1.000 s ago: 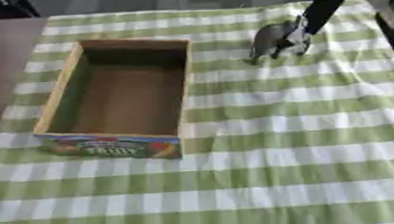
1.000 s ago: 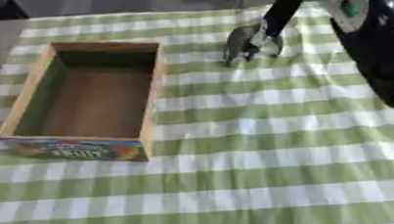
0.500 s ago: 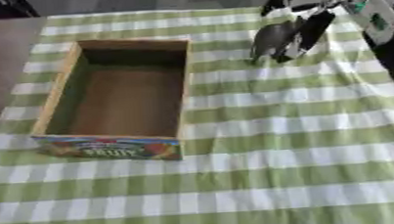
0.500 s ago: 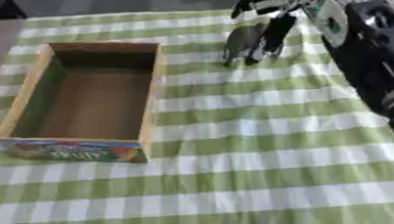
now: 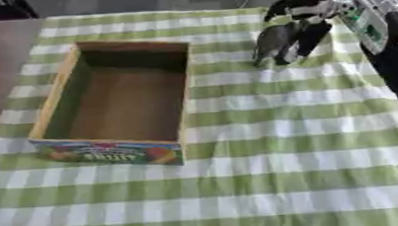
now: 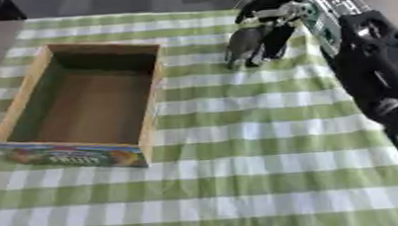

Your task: Pick up objects on the table and place them in the box.

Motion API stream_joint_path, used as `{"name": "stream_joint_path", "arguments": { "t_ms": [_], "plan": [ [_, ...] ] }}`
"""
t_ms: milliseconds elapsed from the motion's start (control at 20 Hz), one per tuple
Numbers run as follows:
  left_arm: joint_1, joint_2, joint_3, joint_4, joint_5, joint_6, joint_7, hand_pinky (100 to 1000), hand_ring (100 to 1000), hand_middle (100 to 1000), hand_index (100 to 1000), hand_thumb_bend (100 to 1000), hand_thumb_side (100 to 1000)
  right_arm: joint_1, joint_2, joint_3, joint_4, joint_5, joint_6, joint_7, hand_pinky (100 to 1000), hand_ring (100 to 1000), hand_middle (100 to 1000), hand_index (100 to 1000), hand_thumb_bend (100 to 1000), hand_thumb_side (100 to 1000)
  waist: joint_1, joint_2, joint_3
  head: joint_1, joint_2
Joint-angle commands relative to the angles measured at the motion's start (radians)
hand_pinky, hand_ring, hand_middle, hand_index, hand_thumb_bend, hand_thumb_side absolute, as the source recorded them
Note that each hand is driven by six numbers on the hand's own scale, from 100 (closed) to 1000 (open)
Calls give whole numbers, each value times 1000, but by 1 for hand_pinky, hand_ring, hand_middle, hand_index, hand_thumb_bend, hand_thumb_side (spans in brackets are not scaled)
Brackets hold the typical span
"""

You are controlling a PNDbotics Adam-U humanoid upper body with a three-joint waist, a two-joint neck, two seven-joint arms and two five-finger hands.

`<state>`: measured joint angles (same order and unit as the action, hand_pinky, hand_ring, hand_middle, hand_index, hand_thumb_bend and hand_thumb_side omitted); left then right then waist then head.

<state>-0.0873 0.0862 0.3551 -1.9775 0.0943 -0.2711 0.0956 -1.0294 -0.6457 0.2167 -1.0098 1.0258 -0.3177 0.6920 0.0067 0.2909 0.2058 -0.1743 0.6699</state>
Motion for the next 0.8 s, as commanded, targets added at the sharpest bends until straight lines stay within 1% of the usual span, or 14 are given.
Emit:
{"name": "stream_joint_path", "arguments": {
  "t_ms": [50, 300, 500, 600, 750, 800],
  "plan": [
    [-8, 5, -1, -23, -3, -2, -6, 324, 378, 692, 537, 100, 762, -26, -12, -18, 10, 23, 14, -22, 985, 1000, 986, 1000, 443, 561, 1, -12, 5, -5, -17],
    [-9, 4, -1, -23, -2, -4, -8, 324, 377, 692, 536, 100, 762, -32, 0, -34, 53, 72, 35, -42, 985, 1000, 987, 1000, 439, 541, 1, -6, 16, -14, -25],
    [-10, 1, -2, -22, -2, -3, -12, 323, 377, 693, 535, 100, 764, -38, 7, -44, 68, 80, 36, -56, 981, 1000, 973, 1000, 405, 539, -1, 0, 20, -16, -27],
    [-11, 1, -2, -22, -2, -3, -12, 323, 377, 693, 534, 100, 765, -39, 9, -45, 71, 84, 38, -65, 977, 1000, 967, 1000, 379, 531, -1, 2, 21, -17, -29],
    [-12, 0, -3, -21, -2, -3, -14, 323, 376, 693, 534, 100, 767, -42, 12, -48, 78, 102, 50, -88, 963, 993, 947, 1000, 302, 510, -2, 5, 25, -21, -34],
    [-12, 0, -3, -21, -2, -4, -15, 323, 376, 693, 533, 100, 767, -42, 13, -49, 82, 110, 55, -96, 962, 993, 947, 1000, 296, 509, -2, 6, 27, -21, -35]
  ]
}}
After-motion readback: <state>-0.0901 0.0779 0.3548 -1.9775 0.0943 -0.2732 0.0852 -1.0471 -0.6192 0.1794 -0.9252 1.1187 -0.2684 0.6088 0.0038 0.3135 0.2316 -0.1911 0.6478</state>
